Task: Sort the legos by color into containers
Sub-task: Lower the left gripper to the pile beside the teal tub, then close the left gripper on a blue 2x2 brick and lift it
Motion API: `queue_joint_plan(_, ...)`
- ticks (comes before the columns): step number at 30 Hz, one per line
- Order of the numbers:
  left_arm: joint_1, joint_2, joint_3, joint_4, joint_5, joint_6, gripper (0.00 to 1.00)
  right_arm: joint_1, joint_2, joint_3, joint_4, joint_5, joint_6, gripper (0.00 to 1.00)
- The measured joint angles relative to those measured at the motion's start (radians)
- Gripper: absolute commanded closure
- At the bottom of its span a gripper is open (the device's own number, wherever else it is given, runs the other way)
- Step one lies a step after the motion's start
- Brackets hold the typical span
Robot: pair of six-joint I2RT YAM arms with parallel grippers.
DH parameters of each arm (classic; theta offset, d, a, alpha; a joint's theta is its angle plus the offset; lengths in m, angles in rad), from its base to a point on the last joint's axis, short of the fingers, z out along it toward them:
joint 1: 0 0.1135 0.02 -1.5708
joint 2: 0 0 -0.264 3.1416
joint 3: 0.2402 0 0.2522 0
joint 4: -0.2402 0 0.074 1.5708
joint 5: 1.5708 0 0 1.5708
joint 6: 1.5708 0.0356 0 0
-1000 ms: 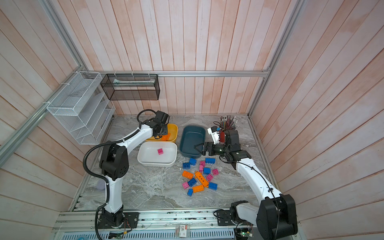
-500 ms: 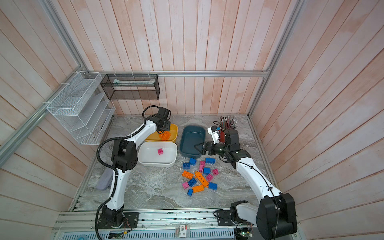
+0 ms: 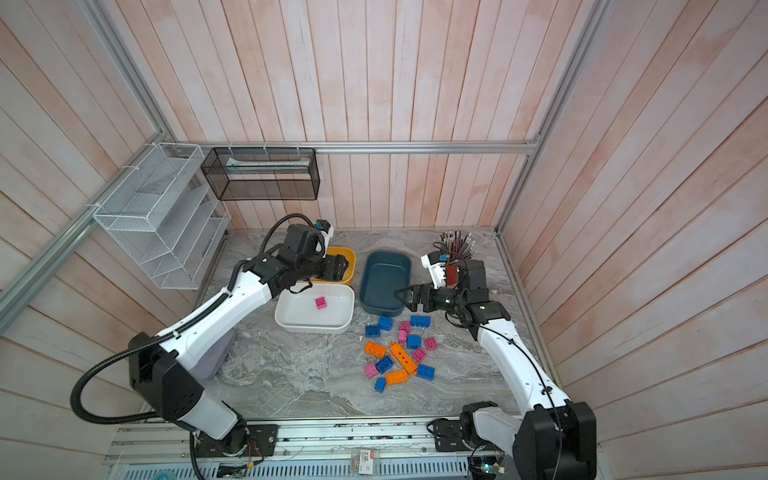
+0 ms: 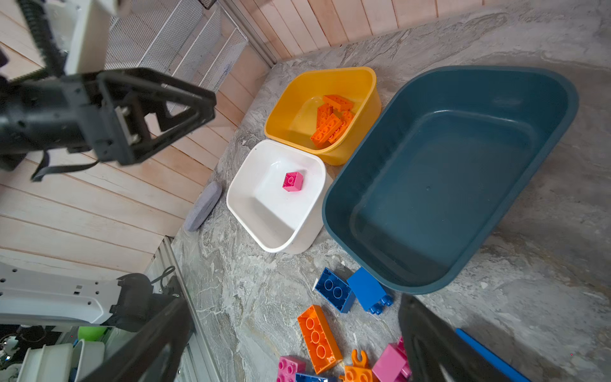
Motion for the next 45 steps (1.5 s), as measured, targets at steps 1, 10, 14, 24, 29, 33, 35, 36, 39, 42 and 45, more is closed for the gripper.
queue_joint_plan(1, -0.037, -0.031, -0.047, 0.008, 0.004, -0.002, 0.17, 0.0, -0.007, 0.0, -0.011, 0.001, -0.008, 0.02)
queue_joint_plan(10, -0.239, -0.12, -0.427, 0.077, 0.083, 0.039, 0.19, 0.023, -0.069, -0.005, -0.112, 0.05, -0.11, 0.02)
queue_joint_plan(14, -0.253, -0.147, -0.488, 0.151, 0.152, 0.154, 0.19, 0.061, -0.115, -0.022, -0.136, 0.087, -0.159, 0.02)
queue_joint_plan(24, -0.231, 0.112, -0.28, 0.204, 0.218, 0.516, 0.21, 0.087, -0.18, -0.073, -0.178, 0.148, -0.263, 0.02)
queue_joint_plan(29, -0.177, 0.221, -0.211, 0.188, 0.273, 0.677, 0.23, 0.087, -0.193, -0.073, -0.195, 0.192, -0.296, 0.02)
queue_joint_plan(33, -0.147, 0.291, -0.159, 0.18, 0.3, 0.766, 0.23, 0.087, -0.216, -0.073, -0.21, 0.217, -0.314, 0.02)
queue_joint_plan(35, -0.138, 0.32, -0.13, 0.174, 0.308, 0.799, 0.24, 0.087, -0.22, -0.073, -0.214, 0.226, -0.318, 0.02)
queue_joint_plan(36, -0.134, 0.335, -0.115, 0.169, 0.313, 0.814, 0.24, 0.087, -0.22, -0.073, -0.217, 0.23, -0.319, 0.02)
queue_joint_plan(39, -0.132, 0.369, -0.09, 0.161, 0.323, 0.848, 0.25, 0.087, -0.22, -0.073, -0.228, 0.237, -0.325, 0.02)
queue_joint_plan(42, -0.132, 0.389, -0.089, 0.148, 0.332, 0.874, 0.27, 0.087, -0.217, -0.073, -0.231, 0.241, -0.333, 0.02)
queue_joint_plan(45, -0.132, 0.41, -0.089, 0.132, 0.343, 0.892, 0.28, 0.086, -0.212, -0.073, -0.232, 0.248, -0.338, 0.02)
